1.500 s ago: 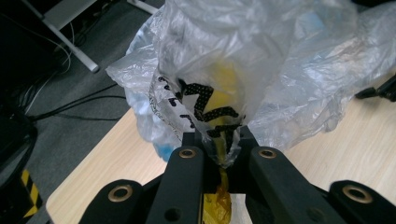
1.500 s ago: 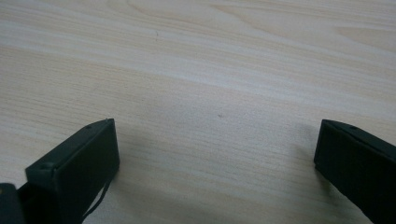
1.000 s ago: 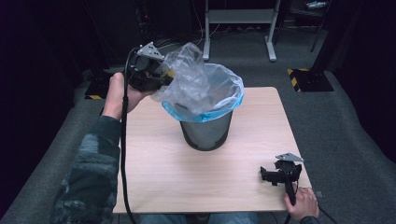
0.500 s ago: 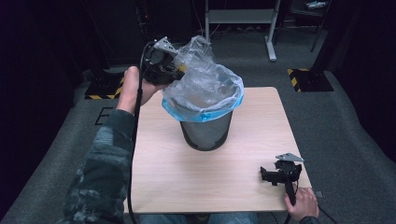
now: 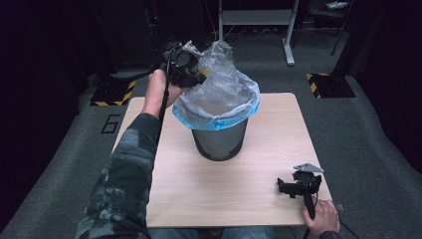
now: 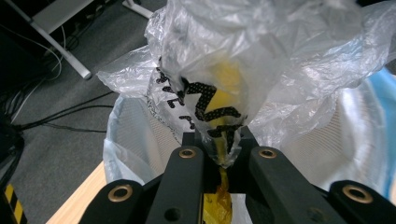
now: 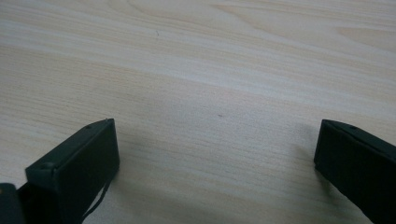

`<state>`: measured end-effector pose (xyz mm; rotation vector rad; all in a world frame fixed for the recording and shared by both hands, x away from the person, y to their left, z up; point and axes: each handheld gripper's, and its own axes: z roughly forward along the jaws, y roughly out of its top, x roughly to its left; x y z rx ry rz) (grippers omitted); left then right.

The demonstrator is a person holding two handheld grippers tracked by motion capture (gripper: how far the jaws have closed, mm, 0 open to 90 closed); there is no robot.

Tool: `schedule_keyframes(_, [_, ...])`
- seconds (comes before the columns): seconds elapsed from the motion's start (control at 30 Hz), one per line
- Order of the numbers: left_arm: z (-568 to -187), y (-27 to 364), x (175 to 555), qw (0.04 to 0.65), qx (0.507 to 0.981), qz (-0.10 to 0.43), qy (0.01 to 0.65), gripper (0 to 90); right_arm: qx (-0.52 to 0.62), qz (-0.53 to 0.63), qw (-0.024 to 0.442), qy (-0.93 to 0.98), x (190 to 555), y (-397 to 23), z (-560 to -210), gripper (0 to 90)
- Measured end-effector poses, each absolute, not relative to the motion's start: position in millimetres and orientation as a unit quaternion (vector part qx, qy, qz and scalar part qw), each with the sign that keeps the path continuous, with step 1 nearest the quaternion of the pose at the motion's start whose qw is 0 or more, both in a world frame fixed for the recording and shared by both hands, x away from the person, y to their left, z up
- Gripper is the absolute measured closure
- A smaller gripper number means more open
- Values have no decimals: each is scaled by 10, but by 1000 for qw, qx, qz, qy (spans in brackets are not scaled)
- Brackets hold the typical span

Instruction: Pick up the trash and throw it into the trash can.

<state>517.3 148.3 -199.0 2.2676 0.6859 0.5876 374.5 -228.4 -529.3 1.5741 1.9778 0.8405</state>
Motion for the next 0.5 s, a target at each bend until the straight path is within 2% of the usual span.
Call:
schedule_keyframes(0.3, [-2220, 1368, 5384, 338, 877, 201, 278, 862, 573, 307, 237, 722, 3747, -2285, -5294, 0])
schedule_keyframes(0.5, [-2333, 1264, 5480, 333, 881, 178, 286, 828, 573, 307, 237, 722, 3747, -2286, -5294, 0])
